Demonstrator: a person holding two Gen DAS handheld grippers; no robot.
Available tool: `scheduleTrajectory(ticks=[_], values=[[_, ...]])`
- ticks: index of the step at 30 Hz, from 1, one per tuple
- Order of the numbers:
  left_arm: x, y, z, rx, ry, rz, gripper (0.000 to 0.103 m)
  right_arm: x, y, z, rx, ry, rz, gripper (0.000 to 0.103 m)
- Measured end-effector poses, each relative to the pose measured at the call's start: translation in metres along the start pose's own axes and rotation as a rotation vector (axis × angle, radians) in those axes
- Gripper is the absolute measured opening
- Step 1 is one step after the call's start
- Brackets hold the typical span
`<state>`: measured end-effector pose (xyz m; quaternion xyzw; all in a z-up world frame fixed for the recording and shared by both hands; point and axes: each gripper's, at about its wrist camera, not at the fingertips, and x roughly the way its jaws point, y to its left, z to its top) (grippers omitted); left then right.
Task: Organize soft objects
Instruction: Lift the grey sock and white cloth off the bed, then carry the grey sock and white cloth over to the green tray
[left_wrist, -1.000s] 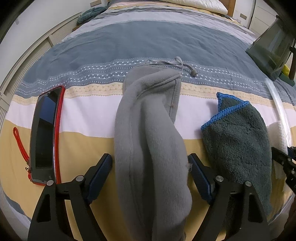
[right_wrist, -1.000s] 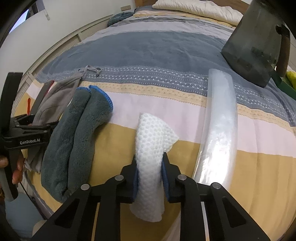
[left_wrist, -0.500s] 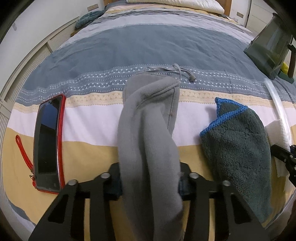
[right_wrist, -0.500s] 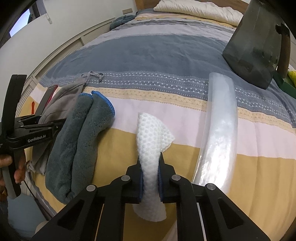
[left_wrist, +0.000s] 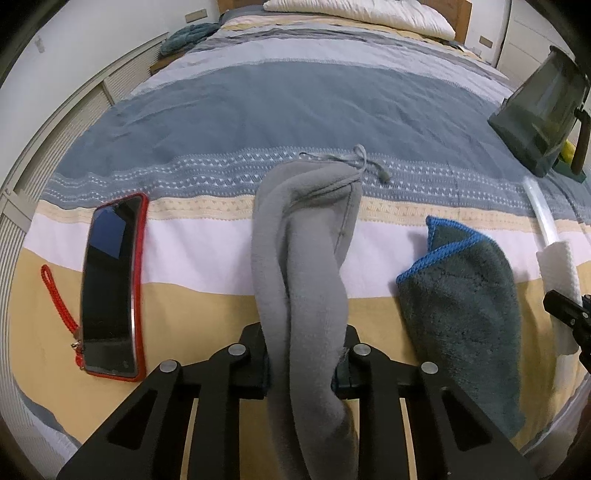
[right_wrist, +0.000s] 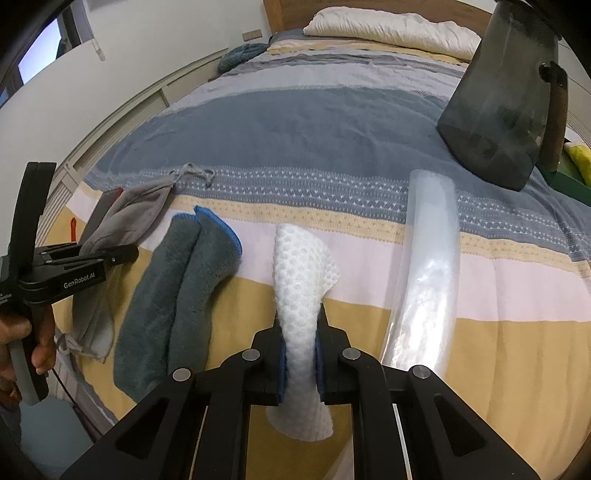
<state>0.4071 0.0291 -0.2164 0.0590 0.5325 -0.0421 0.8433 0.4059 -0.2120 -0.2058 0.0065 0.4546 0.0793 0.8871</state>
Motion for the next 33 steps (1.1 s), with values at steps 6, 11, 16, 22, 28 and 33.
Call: scheduleTrajectory(ticks=[6, 11, 16, 22, 28, 33], values=[[-0.021, -0.001, 0.003, 0.000, -0.035, 0.024, 0.019, -0.017, 0.000, 0.000, 0.005, -0.026, 0.010, 0.011], [-0.039, -0.003, 0.002, -0.009, -0.058, 0.048, 0.019, -0.034, -0.002, 0.000, 0.009, -0.048, 0.014, 0.011], [-0.060, -0.013, -0.002, -0.013, -0.078, 0.044, 0.019, -0.053, -0.005, -0.002, 0.011, -0.066, 0.008, 0.011], [-0.088, -0.036, -0.004, -0.007, -0.102, 0.004, 0.019, -0.080, -0.015, -0.010, 0.021, -0.089, -0.008, 0.011], [-0.109, -0.073, -0.002, 0.024, -0.113, -0.053, 0.019, -0.110, -0.037, -0.023, 0.053, -0.111, -0.036, 0.011], [-0.125, -0.115, 0.001, 0.062, -0.126, -0.102, 0.019, -0.135, -0.061, -0.033, 0.084, -0.127, -0.071, 0.011]])
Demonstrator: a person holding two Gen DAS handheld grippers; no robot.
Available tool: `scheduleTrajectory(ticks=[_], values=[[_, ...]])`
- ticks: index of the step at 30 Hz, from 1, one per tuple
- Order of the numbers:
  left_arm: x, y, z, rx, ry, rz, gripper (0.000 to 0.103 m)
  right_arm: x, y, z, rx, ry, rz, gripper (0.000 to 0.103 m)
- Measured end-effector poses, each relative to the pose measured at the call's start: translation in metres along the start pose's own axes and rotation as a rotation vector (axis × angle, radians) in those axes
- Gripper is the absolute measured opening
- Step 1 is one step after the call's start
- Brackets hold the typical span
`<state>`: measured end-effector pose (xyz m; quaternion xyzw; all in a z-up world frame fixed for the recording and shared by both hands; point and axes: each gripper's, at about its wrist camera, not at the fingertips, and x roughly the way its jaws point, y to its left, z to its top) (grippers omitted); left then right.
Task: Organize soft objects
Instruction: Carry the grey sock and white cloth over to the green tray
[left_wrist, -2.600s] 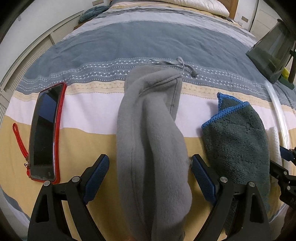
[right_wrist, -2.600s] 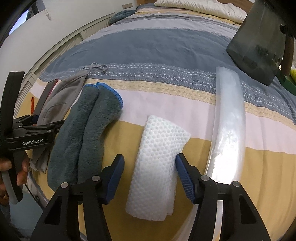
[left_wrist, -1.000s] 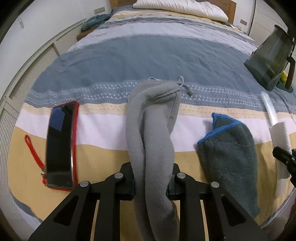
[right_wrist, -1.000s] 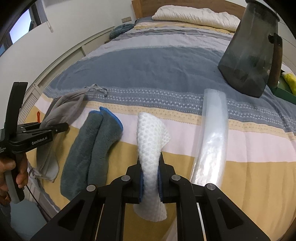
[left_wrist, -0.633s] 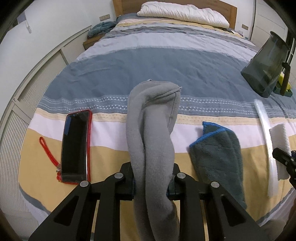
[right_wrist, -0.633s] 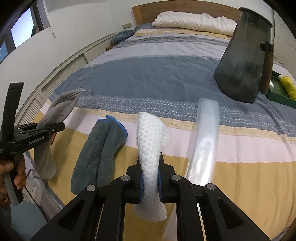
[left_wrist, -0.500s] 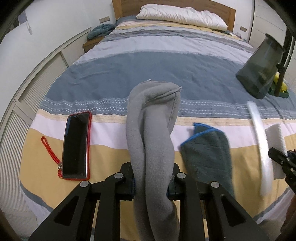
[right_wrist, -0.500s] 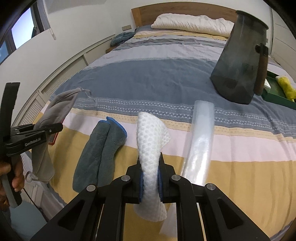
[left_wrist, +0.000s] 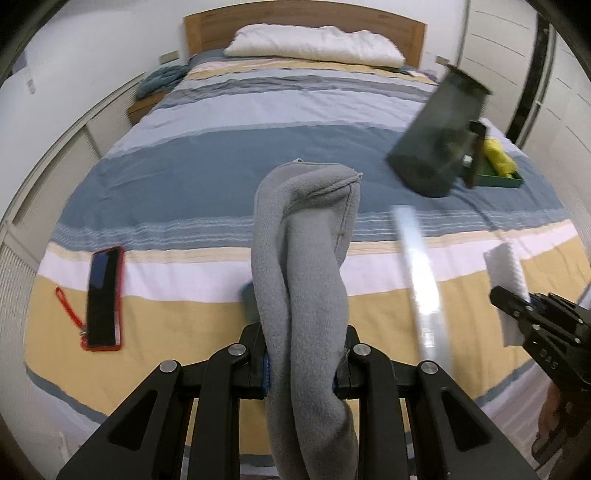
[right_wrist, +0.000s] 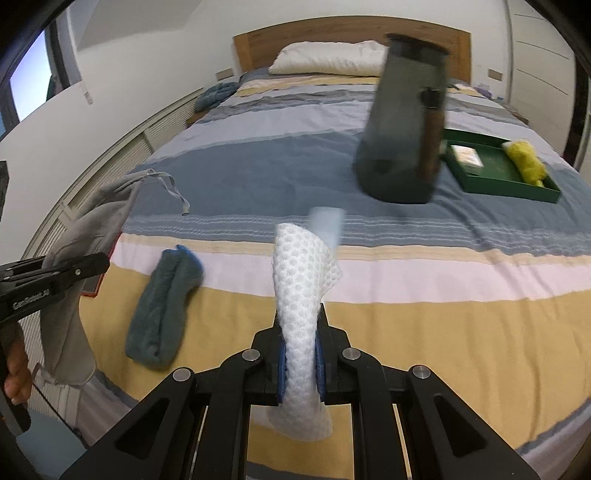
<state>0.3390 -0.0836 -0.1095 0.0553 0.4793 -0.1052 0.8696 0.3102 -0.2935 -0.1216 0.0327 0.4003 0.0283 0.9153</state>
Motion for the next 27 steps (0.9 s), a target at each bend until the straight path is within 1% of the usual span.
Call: scheduleTrajectory(ticks=[7, 11, 21, 27], values=[[-0.011, -0.057, 0.011, 0.033, -0.016, -0.063, 0.019, -0.041, -0.040, -0.002, 0.051, -0.043, -0.067, 0.011], [-0.019, -0.083, 0.014, 0.042, -0.029, -0.083, 0.019, -0.063, -0.057, -0.006, 0.063, -0.066, -0.097, 0.011], [-0.031, -0.155, 0.023, 0.089, -0.035, -0.096, 0.019, -0.104, -0.097, -0.016, 0.089, -0.105, -0.129, 0.011], [-0.038, -0.211, 0.032, 0.124, -0.043, -0.091, 0.019, -0.131, -0.136, -0.020, 0.112, -0.126, -0.153, 0.011]])
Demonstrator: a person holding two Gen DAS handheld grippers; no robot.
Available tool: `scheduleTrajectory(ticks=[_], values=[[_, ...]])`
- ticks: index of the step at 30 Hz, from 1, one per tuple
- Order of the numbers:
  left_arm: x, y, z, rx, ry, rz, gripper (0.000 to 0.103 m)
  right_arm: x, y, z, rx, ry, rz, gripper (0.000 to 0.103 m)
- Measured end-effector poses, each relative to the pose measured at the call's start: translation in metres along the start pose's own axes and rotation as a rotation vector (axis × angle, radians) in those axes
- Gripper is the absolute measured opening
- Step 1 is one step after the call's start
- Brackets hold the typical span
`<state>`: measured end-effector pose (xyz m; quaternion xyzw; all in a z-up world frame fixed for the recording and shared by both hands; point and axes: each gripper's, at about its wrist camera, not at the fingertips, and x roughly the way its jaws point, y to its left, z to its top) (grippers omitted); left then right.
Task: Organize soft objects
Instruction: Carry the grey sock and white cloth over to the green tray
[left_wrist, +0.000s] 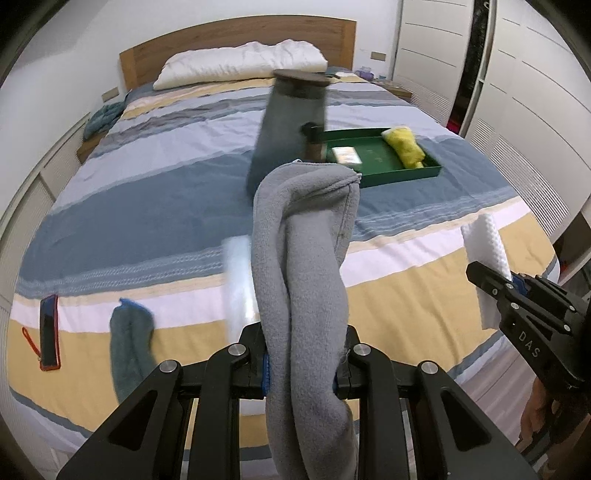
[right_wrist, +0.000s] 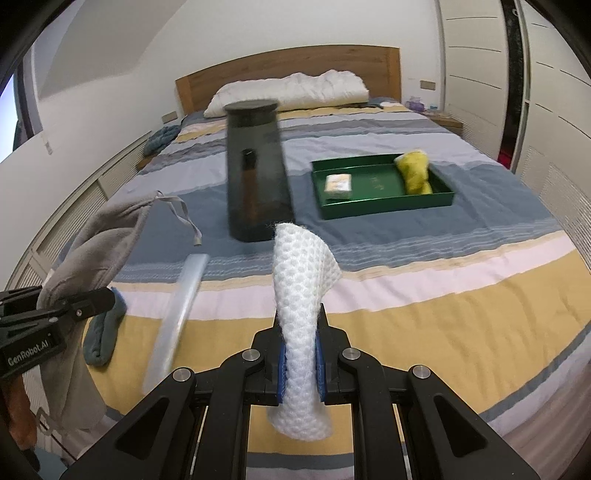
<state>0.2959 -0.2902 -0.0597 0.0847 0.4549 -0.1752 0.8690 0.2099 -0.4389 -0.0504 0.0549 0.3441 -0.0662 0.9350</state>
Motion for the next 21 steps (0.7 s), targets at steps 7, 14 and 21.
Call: scheduleTrajectory(ticks=[7, 14, 21], values=[[0.000, -0.061, 0.020, 0.011, -0.010, -0.002, 0.019, -0.030, -0.045, 0.015, 0.003, -0.033, -0.036, 0.011], [-0.007, -0.100, 0.031, 0.039, -0.029, -0.033, 0.019, -0.051, -0.068, 0.032, -0.006, -0.066, -0.101, 0.011], [0.000, -0.106, 0.043, 0.052, -0.050, -0.079, 0.019, -0.053, -0.065, 0.054, 0.027, -0.074, -0.154, 0.011]])
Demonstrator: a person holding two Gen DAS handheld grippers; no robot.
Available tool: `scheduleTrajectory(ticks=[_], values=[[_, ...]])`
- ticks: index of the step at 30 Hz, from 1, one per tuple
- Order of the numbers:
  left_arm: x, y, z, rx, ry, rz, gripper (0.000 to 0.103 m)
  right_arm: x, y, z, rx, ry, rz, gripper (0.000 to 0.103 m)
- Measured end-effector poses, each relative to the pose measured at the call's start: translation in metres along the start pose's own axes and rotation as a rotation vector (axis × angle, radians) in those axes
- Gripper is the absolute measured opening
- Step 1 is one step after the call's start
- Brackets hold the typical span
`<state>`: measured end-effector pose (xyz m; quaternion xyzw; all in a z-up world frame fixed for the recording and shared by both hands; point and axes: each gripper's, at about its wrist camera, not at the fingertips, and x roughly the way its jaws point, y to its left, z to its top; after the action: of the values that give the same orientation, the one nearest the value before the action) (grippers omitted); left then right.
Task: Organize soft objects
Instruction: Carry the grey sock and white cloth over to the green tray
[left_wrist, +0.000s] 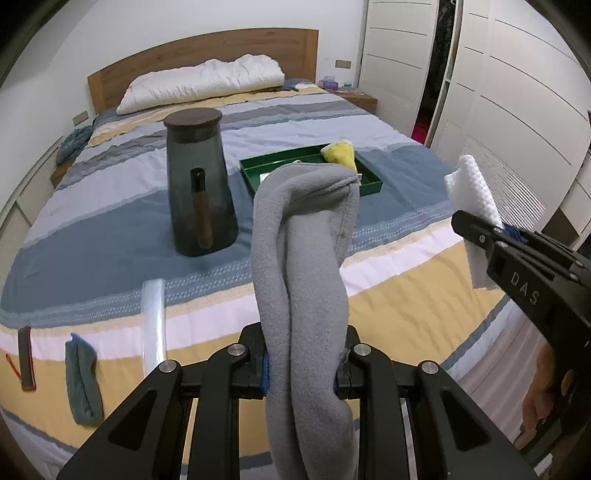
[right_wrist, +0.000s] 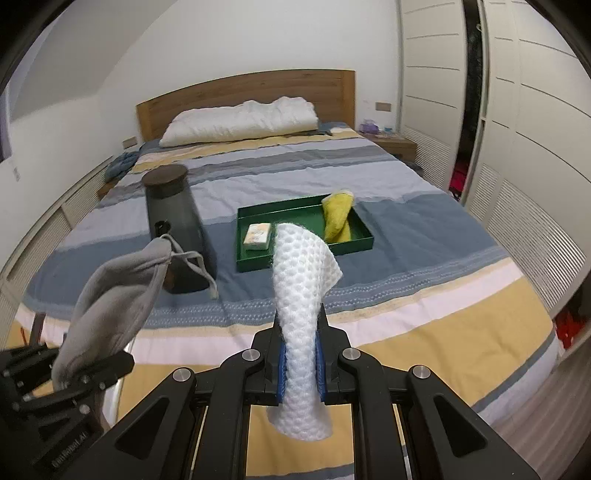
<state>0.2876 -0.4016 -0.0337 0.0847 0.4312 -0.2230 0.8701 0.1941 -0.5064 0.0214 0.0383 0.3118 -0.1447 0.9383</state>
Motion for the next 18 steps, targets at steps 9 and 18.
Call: scheduleTrajectory(ticks=[9, 18], values=[[0.045, 0.001, 0.034, -0.045, -0.003, -0.025, 0.019, 0.040, 0.000, 0.019, -0.017, 0.005, 0.012, 0.011], [0.132, -0.008, 0.093, -0.058, -0.025, 0.007, 0.019, 0.137, -0.018, 0.057, -0.053, 0.017, 0.037, 0.011]])
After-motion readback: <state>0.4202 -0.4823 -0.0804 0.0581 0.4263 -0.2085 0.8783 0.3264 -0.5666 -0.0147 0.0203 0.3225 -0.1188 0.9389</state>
